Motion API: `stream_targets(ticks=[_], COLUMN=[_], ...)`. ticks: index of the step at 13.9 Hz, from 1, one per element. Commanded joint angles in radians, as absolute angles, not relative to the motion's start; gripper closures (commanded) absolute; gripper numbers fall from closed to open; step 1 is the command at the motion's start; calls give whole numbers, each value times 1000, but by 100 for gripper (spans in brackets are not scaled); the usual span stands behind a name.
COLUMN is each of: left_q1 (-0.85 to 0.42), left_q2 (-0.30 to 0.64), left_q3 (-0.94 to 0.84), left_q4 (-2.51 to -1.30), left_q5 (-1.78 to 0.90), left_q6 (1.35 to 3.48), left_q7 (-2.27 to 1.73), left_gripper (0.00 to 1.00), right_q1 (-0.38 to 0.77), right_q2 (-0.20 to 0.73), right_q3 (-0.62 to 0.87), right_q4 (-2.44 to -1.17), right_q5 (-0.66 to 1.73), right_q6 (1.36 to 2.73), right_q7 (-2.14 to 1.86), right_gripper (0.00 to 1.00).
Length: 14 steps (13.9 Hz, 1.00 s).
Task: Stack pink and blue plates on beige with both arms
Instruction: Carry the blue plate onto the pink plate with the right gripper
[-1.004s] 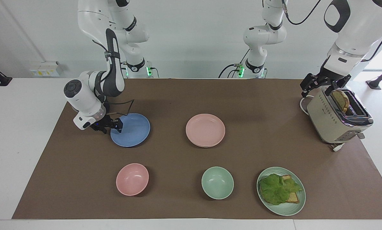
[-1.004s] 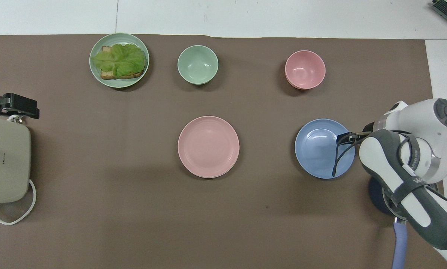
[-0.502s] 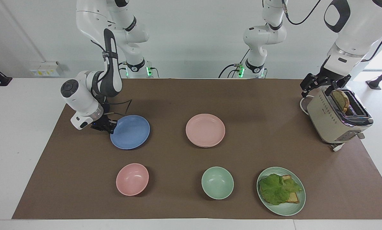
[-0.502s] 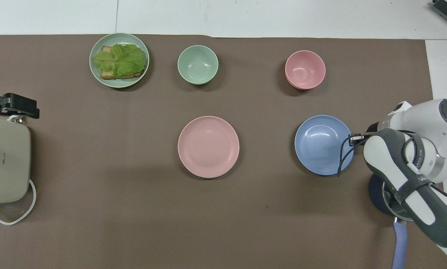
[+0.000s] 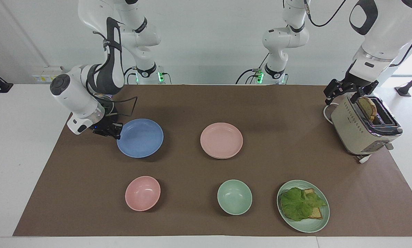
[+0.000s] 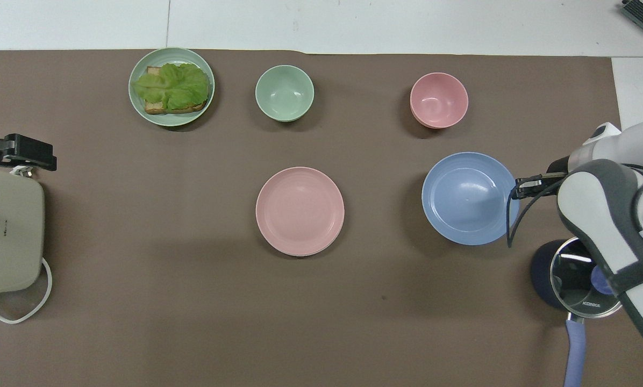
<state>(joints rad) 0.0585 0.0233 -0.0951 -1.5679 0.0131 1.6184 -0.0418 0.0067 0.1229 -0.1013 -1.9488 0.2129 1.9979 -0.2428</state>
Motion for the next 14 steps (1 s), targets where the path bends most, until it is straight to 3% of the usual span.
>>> stream_targets(ticks=[1, 4, 7, 14], left_q1=[67, 67, 52, 28], left_q2=[15, 15, 14, 15], left_q3=[-101, -101, -100, -89], left_q4=[-1577, -1577, -1577, -1577], left_q5=[23, 23, 23, 23], left_q6=[1612, 1612, 1611, 1621], left_q7=[-41, -41, -41, -38], left_gripper=[0, 0, 0, 0], right_q1=[2, 18, 177, 394], right_q2=[68, 72, 78, 245], right_q3=[-42, 56, 66, 67], right_q4=[-1924, -1907, -1901, -1790], right_q5=[241, 239, 230, 224], right_q6=[1962, 1977, 2037, 2204], right_q7=[-253, -111, 125, 471], right_gripper=[100, 100, 100, 100])
